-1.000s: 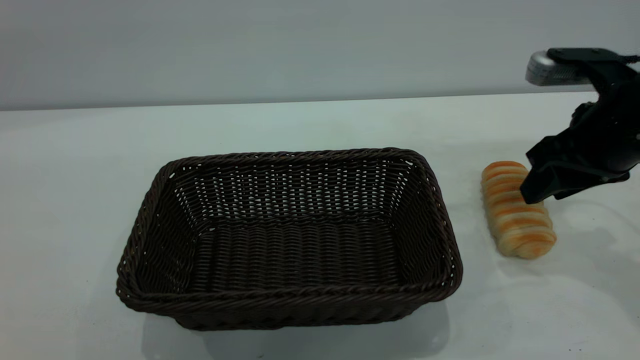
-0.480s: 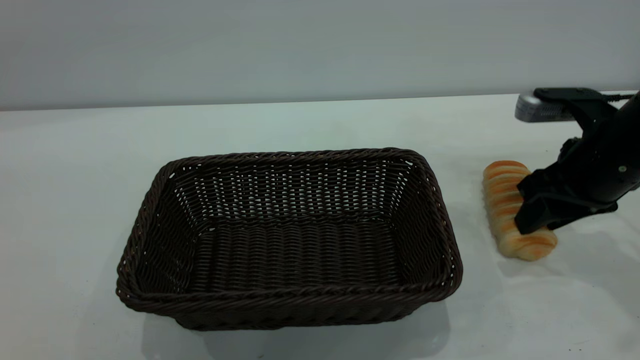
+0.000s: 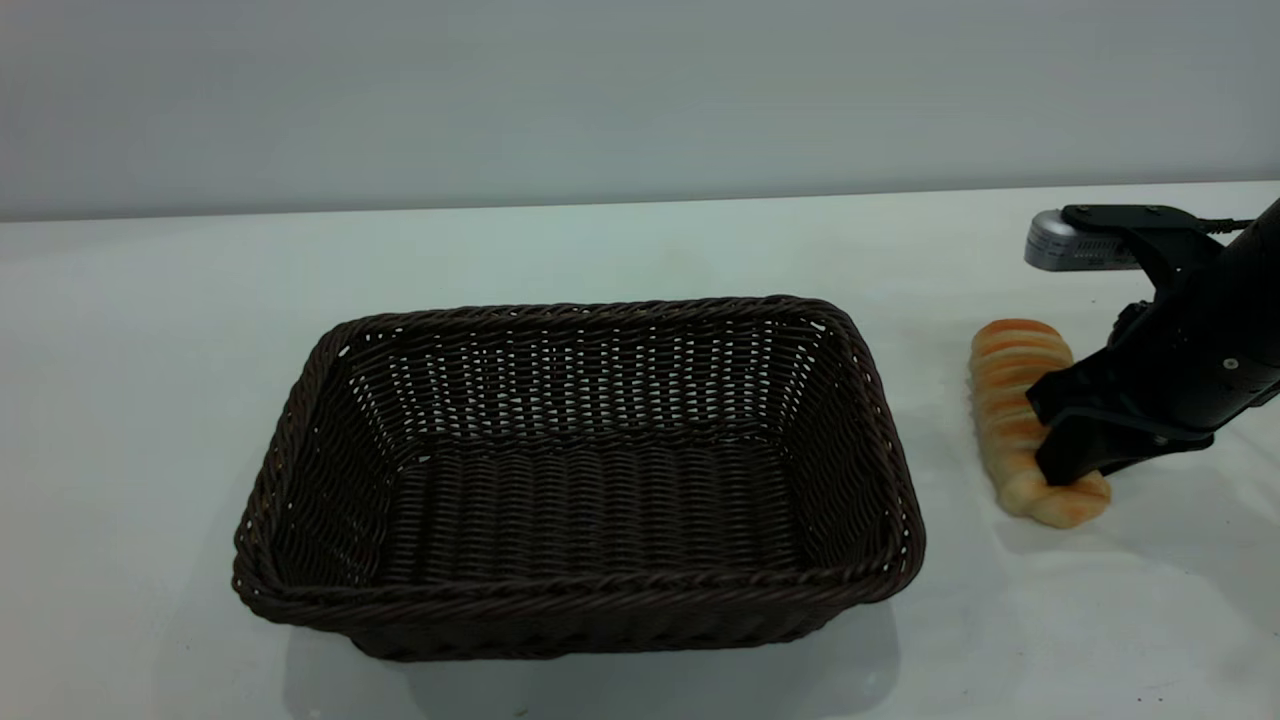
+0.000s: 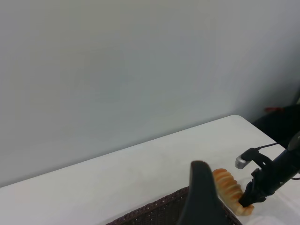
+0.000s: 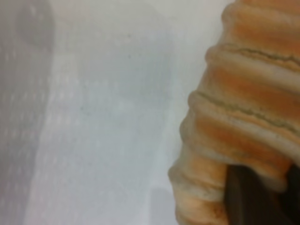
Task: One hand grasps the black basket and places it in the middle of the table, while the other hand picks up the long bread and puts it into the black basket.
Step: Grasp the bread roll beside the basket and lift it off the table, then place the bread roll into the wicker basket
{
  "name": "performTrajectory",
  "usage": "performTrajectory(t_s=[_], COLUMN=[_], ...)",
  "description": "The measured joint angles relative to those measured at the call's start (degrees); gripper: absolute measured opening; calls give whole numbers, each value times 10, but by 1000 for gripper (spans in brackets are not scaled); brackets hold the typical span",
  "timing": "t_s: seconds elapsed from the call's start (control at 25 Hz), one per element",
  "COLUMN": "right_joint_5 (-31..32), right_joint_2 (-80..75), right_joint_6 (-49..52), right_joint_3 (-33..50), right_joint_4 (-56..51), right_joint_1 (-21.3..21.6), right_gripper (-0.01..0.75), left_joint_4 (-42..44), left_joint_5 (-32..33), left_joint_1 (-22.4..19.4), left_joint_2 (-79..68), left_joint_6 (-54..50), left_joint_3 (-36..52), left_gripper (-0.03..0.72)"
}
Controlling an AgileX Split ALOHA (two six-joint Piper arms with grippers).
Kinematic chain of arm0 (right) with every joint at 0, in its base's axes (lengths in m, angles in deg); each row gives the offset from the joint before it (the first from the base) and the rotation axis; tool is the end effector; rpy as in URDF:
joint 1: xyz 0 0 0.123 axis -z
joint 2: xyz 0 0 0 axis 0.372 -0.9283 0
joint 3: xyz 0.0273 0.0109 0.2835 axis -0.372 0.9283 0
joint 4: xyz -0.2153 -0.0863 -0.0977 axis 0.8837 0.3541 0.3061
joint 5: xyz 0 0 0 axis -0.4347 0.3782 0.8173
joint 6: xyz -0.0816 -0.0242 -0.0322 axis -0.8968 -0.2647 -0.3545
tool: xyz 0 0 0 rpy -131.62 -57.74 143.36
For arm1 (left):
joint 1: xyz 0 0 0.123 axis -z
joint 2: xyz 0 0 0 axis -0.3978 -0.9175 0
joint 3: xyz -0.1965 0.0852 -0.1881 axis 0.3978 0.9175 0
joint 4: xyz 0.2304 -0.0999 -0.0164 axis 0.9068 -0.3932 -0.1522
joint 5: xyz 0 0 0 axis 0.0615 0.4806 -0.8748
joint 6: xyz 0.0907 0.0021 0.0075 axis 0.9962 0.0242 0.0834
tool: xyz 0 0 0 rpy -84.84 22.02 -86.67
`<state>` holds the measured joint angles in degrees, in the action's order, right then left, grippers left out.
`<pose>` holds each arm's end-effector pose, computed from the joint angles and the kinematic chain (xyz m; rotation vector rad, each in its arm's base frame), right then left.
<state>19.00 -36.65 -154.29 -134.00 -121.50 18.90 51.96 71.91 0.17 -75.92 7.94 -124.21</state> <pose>0.3469 0.0362 0.0311 -0.2740 2.7794 0.2697 0.0275 -0.0243 0.4556 0.3476 1.6212 -0.4967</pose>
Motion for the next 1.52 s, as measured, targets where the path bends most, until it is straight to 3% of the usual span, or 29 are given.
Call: performTrajectory(t_s=[0.08, 0.32, 0.68, 0.88, 1.16, 1.28, 1.52], right_joint_5=[-3, -5, 102, 156, 127, 118, 107], right_joint_2=[-1, 50, 230, 248, 232, 198, 128], right_joint_6=[-4, -16, -6, 2, 4, 4, 4], right_joint_3=[0, -3, -57, -58, -58, -58, -58], right_joint_4=[0, 15, 23, 20, 19, 19, 18], right_joint_1=[0, 0, -12, -99, -233, -257, -263], right_gripper=[44, 33, 33, 32, 32, 32, 32], left_joint_4=[0, 0, 0, 0, 0, 0, 0], left_joint_5=[0, 0, 0, 0, 0, 0, 0], left_joint_1=[0, 0, 0, 0, 0, 0, 0], left_joint_2=[0, 0, 0, 0, 0, 0, 0], left_joint_6=[0, 1, 3, 3, 3, 3, 3], left_joint_3=[0, 0, 0, 0, 0, 0, 0], left_gripper=[585, 585, 585, 585, 585, 585, 585])
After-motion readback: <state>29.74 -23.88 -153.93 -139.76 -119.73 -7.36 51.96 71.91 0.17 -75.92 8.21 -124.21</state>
